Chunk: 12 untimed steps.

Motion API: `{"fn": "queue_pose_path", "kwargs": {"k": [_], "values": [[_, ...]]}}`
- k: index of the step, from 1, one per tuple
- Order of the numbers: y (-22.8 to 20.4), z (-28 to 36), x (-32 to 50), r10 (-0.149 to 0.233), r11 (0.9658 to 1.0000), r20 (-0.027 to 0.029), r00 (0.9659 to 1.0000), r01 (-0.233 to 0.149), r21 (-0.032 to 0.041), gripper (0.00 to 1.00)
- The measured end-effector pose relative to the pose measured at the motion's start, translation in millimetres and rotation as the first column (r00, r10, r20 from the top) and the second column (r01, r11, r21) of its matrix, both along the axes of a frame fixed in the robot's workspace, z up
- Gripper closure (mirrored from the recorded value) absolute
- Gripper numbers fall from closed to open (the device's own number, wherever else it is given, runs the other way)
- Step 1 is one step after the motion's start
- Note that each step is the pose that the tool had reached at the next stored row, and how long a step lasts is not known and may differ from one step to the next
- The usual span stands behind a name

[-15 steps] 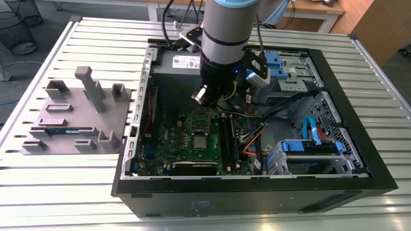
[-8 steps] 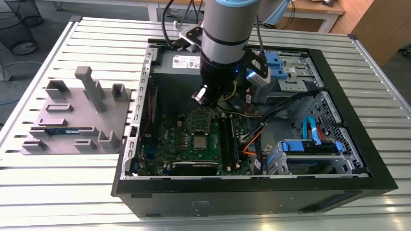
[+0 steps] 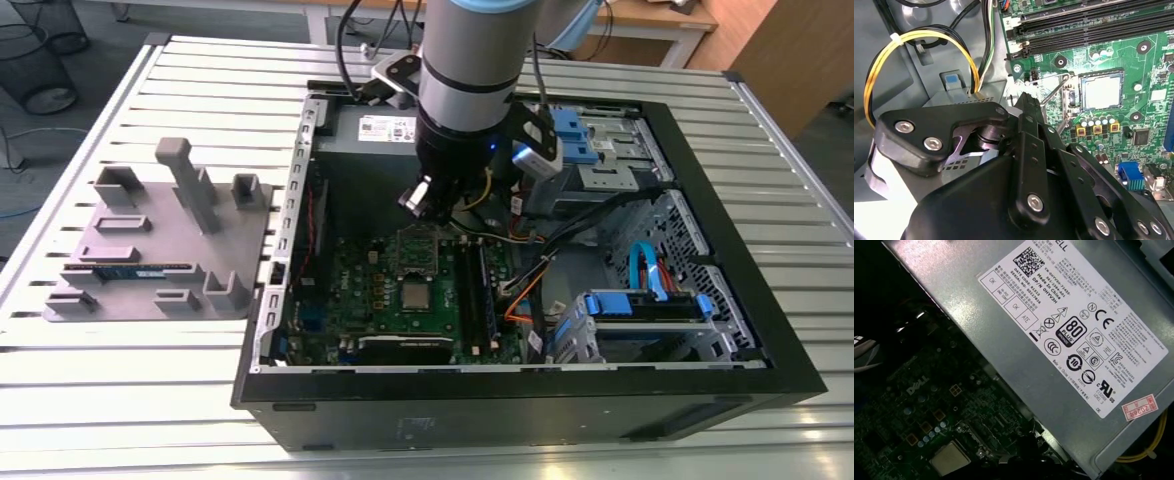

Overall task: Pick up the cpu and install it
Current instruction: 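Close the cpu cover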

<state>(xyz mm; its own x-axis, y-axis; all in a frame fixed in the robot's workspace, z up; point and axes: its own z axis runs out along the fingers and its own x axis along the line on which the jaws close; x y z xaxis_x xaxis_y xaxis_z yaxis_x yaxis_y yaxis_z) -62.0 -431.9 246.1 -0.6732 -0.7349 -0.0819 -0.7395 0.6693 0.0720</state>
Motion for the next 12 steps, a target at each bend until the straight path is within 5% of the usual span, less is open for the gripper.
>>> {"fn": "queue_pose_path", "kwargs": {"k": [12], "values": [[-4.7, 0.6, -0.3, 0.027, 0.9996, 0.0001, 0.9996, -0.027, -0.0003, 0.89]]}}
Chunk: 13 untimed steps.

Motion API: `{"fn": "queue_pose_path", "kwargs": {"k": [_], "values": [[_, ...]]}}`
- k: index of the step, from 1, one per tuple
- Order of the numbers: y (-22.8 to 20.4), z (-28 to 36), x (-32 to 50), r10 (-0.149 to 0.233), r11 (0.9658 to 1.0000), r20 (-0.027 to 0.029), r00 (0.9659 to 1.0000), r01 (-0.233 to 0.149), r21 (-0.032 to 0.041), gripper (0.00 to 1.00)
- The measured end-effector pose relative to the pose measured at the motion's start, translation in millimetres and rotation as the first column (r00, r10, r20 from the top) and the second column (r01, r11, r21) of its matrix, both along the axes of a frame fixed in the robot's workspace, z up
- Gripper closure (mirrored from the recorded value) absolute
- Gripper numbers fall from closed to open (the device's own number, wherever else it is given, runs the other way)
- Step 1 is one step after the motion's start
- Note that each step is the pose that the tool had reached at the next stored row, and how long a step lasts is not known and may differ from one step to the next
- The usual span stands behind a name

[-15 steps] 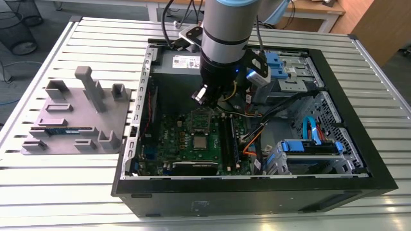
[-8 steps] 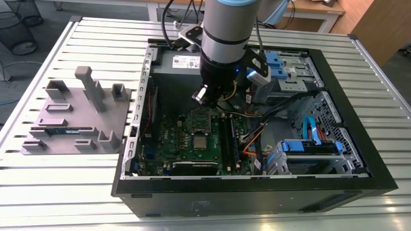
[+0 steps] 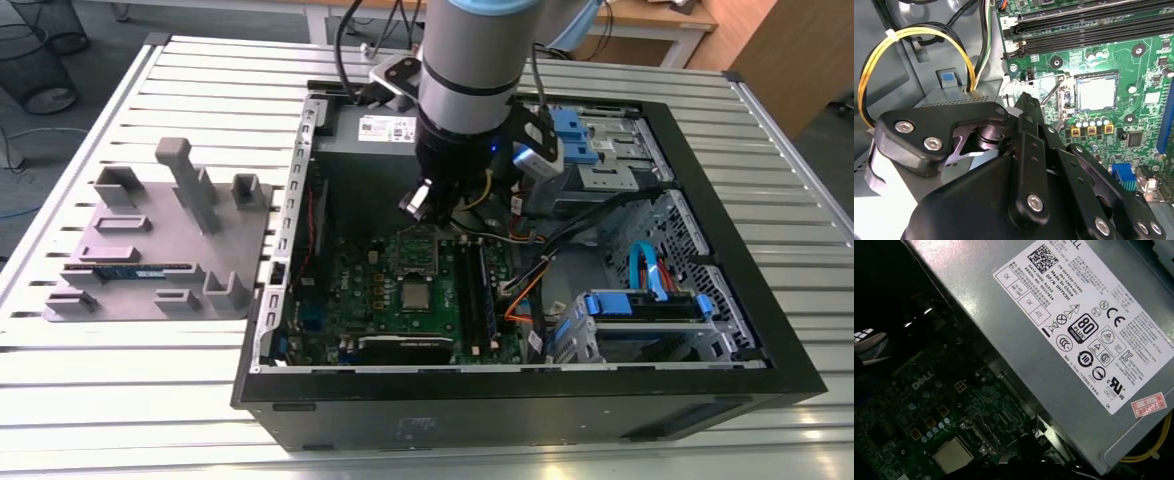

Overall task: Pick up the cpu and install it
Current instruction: 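Close the cpu cover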

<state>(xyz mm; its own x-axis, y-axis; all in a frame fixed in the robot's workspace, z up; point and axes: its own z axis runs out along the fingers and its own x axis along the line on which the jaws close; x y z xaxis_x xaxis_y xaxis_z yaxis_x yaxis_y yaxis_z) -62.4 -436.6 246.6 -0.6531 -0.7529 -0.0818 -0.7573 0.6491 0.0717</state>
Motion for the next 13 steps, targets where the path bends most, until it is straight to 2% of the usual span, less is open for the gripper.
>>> {"fn": "queue_pose_path", "kwargs": {"k": [5, 13], "values": [[-4.4, 0.0, -0.5, 0.008, 1.0000, 0.0004, 1.0000, -0.008, 0.0000, 0.89], [-13.8, 0.0, -1.9, 0.018, 0.9998, 0.0014, 0.9998, -0.018, -0.0001, 0.89]]}}
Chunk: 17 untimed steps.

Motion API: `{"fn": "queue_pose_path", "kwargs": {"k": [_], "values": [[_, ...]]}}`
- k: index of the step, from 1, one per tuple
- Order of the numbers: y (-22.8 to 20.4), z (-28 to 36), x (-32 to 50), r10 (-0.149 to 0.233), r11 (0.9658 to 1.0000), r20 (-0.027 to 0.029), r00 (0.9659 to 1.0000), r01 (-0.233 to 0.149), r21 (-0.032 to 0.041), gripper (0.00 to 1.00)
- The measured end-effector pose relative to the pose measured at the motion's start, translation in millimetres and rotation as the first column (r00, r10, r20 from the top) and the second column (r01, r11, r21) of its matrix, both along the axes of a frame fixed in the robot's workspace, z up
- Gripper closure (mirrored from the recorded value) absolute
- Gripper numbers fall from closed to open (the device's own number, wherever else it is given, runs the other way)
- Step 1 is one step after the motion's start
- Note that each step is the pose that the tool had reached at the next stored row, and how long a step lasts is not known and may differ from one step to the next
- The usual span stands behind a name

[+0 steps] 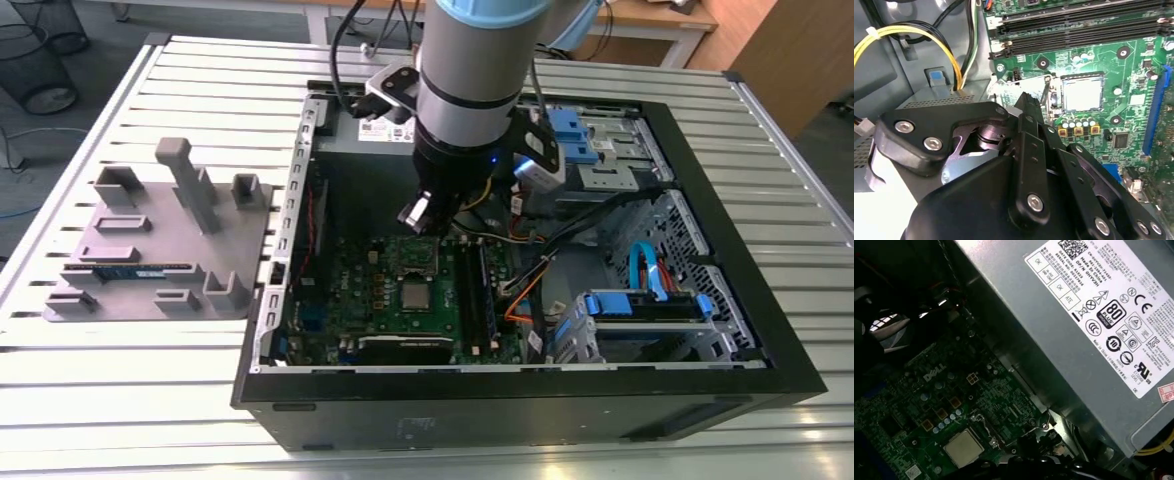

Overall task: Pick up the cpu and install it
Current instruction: 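Close the cpu cover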

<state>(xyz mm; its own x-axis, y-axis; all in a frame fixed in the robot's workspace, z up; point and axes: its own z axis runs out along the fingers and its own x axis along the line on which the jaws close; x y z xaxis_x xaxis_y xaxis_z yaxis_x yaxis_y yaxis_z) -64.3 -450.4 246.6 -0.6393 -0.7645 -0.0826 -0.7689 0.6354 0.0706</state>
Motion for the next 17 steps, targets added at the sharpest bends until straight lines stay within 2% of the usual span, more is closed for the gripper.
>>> {"fn": "queue_pose_path", "kwargs": {"k": [4, 8, 10, 17], "values": [[-4.3, 0.0, -0.8, 0.004, 1.0000, 0.0002, 1.0000, -0.004, -0.0028, 0.89], [-7.4, 0.0, -1.3, 0.008, 0.9999, 0.0001, 1.0000, -0.008, -0.0127, 0.89], [-8.5, -0.1, -1.5, 0.010, 0.9997, 0.0001, 1.0000, -0.010, -0.0226, 0.89], [-11.8, 0.0, -2.2, 0.012, 0.9975, -0.0005, 0.9999, -0.012, -0.0699, 0.89]]}}
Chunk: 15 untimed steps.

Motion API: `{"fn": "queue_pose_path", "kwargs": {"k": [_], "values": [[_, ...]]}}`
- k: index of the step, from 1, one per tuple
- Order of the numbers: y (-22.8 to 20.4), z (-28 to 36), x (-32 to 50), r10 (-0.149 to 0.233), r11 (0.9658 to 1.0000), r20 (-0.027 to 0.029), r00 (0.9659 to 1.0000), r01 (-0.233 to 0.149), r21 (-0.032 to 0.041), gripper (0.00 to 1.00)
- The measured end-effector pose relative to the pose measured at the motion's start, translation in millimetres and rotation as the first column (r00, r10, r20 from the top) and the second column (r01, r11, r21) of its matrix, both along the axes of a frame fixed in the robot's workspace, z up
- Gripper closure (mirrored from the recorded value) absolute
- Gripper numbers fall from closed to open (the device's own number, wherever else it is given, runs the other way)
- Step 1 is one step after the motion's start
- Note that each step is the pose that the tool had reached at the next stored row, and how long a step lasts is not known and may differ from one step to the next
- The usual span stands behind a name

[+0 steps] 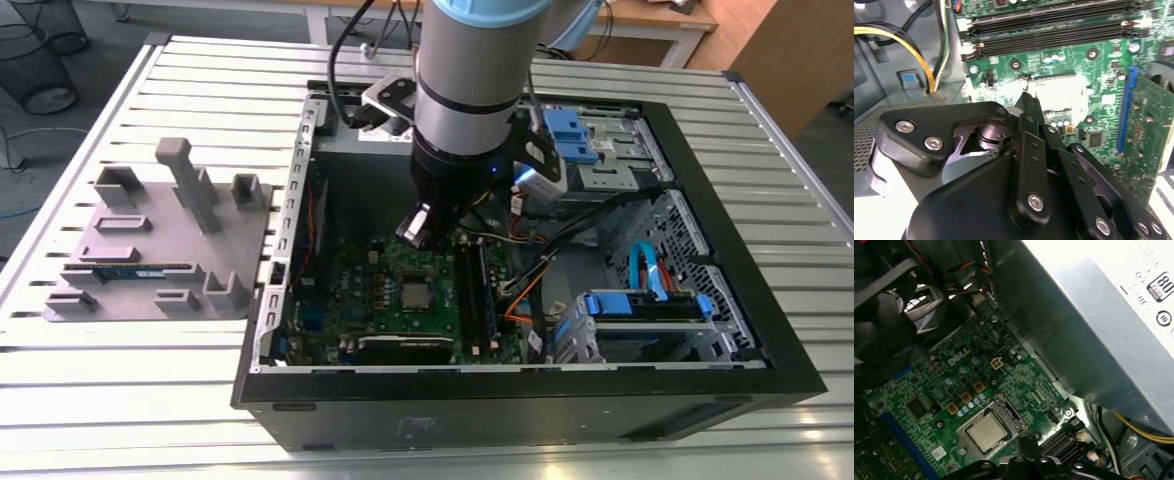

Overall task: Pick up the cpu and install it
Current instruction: 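Close the cpu cover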

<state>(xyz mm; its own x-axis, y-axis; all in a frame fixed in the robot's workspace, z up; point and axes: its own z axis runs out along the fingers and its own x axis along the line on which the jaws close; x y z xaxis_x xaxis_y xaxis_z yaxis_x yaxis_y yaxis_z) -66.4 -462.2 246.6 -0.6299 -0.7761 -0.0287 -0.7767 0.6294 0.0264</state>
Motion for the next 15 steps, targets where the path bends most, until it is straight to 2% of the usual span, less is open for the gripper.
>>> {"fn": "queue_pose_path", "kwargs": {"k": [4, 6, 15], "values": [[-0.5, -0.1, -0.1, 0.001, 0.9998, 0.0000, 1.0000, -0.001, -0.0223, 0.89], [-0.5, -0.1, -0.1, 0.002, 0.9996, 0.0000, 1.0000, -0.002, -0.0295, 0.89], [-0.5, -0.1, -1.1, 0.002, 0.9995, 0.0005, 1.0000, -0.002, -0.0304, 0.89]]}}
